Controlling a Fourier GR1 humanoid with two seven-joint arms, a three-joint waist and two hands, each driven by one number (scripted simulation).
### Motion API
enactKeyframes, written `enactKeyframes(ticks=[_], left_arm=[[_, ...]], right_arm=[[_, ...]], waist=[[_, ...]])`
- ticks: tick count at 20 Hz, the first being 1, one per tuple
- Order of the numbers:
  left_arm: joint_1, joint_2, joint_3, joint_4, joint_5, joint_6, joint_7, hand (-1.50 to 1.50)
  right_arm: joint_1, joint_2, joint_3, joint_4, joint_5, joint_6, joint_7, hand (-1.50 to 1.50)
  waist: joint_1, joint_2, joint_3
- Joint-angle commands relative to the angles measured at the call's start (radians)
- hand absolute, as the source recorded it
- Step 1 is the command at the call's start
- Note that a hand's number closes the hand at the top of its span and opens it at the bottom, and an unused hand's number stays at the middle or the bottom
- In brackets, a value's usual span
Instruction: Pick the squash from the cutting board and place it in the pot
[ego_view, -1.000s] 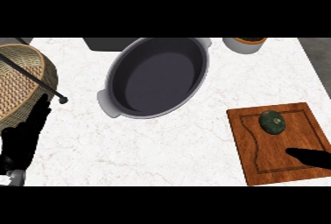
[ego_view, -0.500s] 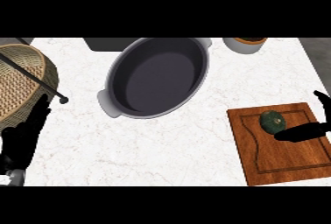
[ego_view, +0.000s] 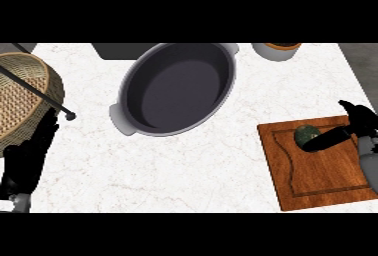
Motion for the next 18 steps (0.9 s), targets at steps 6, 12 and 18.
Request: enactKeyframes(ticks=[6, 12, 18], left_arm=[[0.039, -0.031, 0.018, -0.055, -0.029, -0.023, 0.022, 0.00], [0.037, -0.067, 0.040, -0.043, -0.076, -0.018, 0.011, 0.00], [0.037, -0.052, 0.117, 0.015, -0.049, -0.116, -0.025, 0.00]], right_arm=[[-0.144, 0.037, -0.017, 0.204, 0.025, 0.095, 0.081, -1.50], [-0.132, 0.104, -0.017, 0.314, 0.084, 0.055, 0.008, -1.50], [-0.150, 0.162, -0.024, 0.326, 0.143, 0.035, 0.045, -1.50]], waist=[[0.000, -0.001, 0.000], [-0.003, -0.001, 0.001], [-0.005, -0.001, 0.000]])
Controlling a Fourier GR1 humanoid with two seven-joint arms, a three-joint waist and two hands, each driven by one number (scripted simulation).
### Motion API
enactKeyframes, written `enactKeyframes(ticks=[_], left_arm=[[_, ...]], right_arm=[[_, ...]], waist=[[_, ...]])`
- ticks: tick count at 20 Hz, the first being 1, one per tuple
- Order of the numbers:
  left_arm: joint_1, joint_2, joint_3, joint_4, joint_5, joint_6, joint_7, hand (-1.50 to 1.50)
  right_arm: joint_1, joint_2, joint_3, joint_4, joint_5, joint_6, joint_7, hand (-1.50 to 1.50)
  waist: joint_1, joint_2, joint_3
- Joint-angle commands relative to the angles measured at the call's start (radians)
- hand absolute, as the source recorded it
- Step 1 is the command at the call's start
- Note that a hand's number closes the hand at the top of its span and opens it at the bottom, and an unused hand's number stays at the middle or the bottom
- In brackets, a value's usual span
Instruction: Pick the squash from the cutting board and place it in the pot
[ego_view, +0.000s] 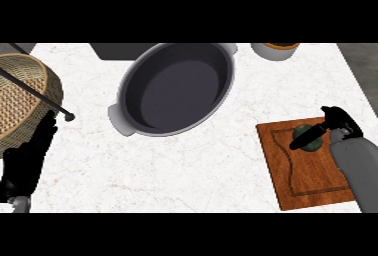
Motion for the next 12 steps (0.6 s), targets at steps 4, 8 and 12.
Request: enactKeyframes(ticks=[4, 8, 12], left_arm=[[0.014, -0.017, 0.045, -0.050, -0.032, -0.042, 0.034, 0.00], [0.023, -0.057, 0.076, 0.030, -0.039, -0.074, -0.045, 0.00], [-0.025, -0.091, 0.042, -0.022, -0.090, -0.046, 0.040, 0.00]], right_arm=[[-0.036, 0.035, -0.039, 0.149, 0.062, 0.001, -0.043, -1.50], [-0.066, 0.045, -0.086, 0.174, 0.066, -0.002, -0.053, -1.50], [-0.053, 0.044, -0.038, 0.185, 0.109, 0.035, -0.144, 1.50]], waist=[[0.002, 0.000, 0.000], [0.001, 0.000, 0.000], [0.001, 0.000, 0.000]])
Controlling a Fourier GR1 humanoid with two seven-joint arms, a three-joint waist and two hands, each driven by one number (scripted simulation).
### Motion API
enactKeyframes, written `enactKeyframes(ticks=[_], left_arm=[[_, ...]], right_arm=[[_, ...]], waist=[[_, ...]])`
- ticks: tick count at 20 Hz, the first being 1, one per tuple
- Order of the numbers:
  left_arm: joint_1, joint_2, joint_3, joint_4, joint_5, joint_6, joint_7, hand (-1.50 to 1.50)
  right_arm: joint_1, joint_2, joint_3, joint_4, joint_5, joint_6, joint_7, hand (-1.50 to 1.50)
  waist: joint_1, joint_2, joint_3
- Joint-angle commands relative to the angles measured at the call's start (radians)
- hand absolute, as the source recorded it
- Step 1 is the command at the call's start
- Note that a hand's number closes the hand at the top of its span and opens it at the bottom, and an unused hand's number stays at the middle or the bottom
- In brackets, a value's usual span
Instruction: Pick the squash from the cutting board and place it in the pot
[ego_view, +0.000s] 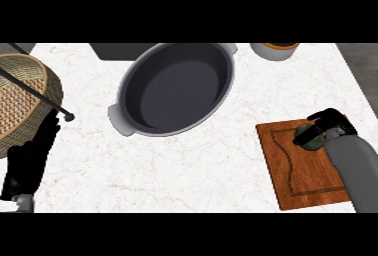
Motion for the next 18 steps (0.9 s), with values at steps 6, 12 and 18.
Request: enactKeyframes(ticks=[6, 12, 18], left_arm=[[0.077, -0.013, 0.041, -0.144, -0.031, -0.045, 0.071, 0.00], [-0.032, -0.019, 0.028, -0.001, -0.032, -0.085, -0.003, 0.00], [-0.116, -0.051, -0.056, -0.016, -0.060, -0.107, 0.014, 0.00]], right_arm=[[0.052, 0.057, 0.012, -0.021, 0.084, -0.029, -0.043, 1.50], [-0.148, 0.356, 0.212, -0.055, 0.215, -0.134, 0.029, 1.50], [-0.386, 0.382, 0.406, -0.040, 0.228, -0.165, 0.128, 1.50]], waist=[[0.002, -0.001, 0.002], [0.069, 0.007, -0.002], [0.224, 0.033, -0.002]])
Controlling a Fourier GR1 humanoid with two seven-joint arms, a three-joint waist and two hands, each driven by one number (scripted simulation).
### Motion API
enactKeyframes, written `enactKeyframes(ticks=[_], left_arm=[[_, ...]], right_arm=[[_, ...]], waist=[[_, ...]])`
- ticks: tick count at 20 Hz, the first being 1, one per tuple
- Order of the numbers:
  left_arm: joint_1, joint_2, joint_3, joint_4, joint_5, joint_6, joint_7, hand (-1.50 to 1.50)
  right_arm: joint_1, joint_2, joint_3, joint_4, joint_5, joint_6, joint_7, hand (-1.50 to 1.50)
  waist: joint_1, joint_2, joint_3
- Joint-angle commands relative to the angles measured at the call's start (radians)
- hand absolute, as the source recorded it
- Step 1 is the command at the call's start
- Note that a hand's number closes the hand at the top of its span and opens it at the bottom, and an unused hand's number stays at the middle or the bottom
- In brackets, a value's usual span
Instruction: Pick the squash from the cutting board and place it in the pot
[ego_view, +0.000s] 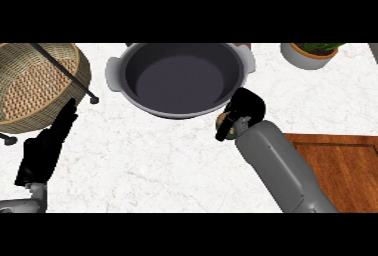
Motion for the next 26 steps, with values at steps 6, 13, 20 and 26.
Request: enactKeyframes(ticks=[6, 13, 20, 26], left_arm=[[-0.082, -0.010, -0.036, 0.039, -0.023, -0.014, 0.018, 0.00], [-0.077, -0.015, -0.025, 0.066, -0.014, -0.012, 0.032, 0.00], [-0.058, -0.018, -0.024, 0.090, -0.021, -0.010, -0.002, 0.00], [-0.071, -0.032, -0.012, 0.074, -0.027, 0.024, 0.021, 0.00]], right_arm=[[-0.306, 0.068, 0.260, 0.028, 0.112, -0.115, 0.239, 1.50], [-0.541, 0.069, 0.334, 0.093, 0.321, -0.127, 0.385, 1.50], [-0.639, 0.069, 0.314, 0.095, 0.386, -0.252, 0.463, 1.50], [-0.700, 0.069, 0.266, 0.125, 0.437, -0.299, 0.464, 1.50]], waist=[[0.068, -0.001, -0.003], [0.038, -0.023, -0.006], [0.023, -0.013, -0.003], [-0.004, -0.016, -0.001]])
